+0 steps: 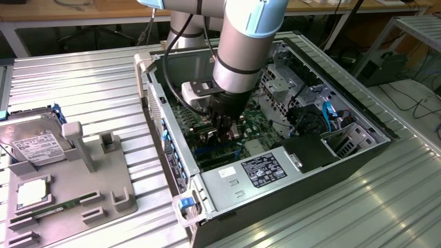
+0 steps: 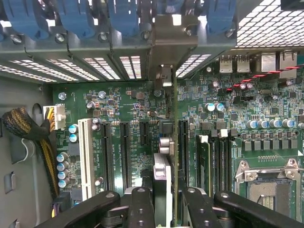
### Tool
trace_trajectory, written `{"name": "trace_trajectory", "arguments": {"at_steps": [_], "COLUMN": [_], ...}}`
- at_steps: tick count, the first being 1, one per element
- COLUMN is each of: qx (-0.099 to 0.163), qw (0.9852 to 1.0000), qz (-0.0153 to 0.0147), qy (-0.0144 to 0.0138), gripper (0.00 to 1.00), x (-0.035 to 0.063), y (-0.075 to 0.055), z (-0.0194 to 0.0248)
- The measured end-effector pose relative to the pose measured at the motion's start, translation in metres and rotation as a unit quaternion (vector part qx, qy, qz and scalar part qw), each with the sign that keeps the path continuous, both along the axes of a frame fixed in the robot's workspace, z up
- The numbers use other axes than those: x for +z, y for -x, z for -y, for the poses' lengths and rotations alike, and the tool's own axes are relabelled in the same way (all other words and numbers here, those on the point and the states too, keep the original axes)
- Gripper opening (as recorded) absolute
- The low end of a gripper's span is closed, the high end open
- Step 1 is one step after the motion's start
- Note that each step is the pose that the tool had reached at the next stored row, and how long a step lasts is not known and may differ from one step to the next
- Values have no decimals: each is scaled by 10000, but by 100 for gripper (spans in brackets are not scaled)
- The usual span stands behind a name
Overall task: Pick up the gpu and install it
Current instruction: 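Insert the gpu into the slot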
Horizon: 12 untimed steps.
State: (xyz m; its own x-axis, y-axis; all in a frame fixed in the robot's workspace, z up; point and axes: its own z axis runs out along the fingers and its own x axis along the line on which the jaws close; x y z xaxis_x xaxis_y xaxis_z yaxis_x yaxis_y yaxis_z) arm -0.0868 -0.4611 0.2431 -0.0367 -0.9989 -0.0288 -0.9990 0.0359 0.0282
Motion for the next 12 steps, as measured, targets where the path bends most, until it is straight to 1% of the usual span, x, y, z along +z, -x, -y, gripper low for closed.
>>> {"name": "trace_trajectory", "arguments": {"at_steps": [5, 8, 12], "qx": [0, 0, 0], "qw": [10000, 10000, 10000], "qz": [-2, -14, -24], "qy": [-2, -3, -2], "gripper": [28, 28, 28], "x": [-2, 4, 13], "y": [-1, 0, -1], "z": [0, -1, -1]}}
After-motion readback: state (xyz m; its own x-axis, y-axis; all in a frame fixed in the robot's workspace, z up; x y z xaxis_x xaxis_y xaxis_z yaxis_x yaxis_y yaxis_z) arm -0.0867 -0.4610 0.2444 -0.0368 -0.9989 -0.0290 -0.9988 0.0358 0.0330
